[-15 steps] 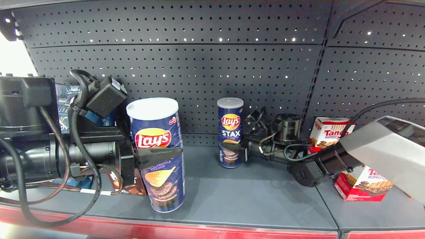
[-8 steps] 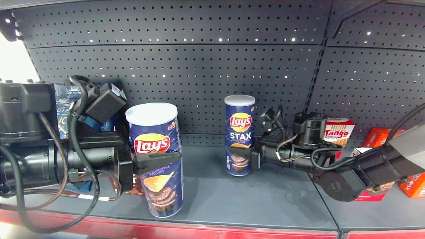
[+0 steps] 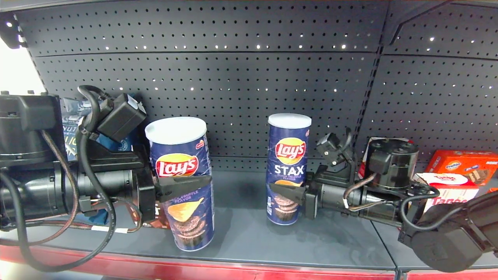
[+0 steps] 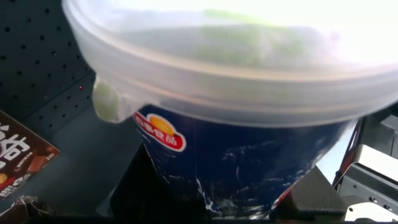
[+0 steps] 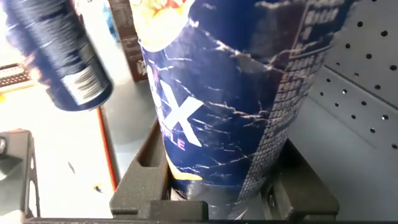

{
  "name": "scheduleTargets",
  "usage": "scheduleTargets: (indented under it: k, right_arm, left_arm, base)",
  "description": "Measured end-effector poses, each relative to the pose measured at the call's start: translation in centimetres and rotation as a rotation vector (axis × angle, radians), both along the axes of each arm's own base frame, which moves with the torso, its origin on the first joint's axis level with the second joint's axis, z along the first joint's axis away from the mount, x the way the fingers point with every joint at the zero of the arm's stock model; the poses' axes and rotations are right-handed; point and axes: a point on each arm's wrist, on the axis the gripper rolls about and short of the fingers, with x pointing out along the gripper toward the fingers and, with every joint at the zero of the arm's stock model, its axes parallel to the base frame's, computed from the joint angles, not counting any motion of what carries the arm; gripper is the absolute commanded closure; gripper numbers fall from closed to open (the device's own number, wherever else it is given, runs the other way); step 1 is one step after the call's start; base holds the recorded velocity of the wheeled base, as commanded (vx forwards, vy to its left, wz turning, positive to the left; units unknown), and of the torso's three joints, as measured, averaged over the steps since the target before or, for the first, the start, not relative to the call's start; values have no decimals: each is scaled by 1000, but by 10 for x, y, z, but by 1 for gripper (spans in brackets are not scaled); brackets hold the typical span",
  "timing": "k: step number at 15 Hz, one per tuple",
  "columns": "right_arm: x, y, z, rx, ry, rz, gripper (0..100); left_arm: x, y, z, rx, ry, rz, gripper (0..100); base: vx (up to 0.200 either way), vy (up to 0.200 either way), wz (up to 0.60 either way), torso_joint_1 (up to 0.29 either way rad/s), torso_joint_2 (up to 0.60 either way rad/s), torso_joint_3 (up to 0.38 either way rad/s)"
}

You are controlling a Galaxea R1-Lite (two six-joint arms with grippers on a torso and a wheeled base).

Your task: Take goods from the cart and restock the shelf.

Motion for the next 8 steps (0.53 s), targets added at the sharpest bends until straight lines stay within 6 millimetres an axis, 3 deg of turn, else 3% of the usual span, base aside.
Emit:
scheduleTargets:
  k: [8]
  right_arm:
    - [-24, -15, -23, 9, -14, 10, 100]
  left_arm:
    - [-2, 1, -1, 5, 6, 9, 100]
  base:
    - [0, 0, 0, 0, 0, 0]
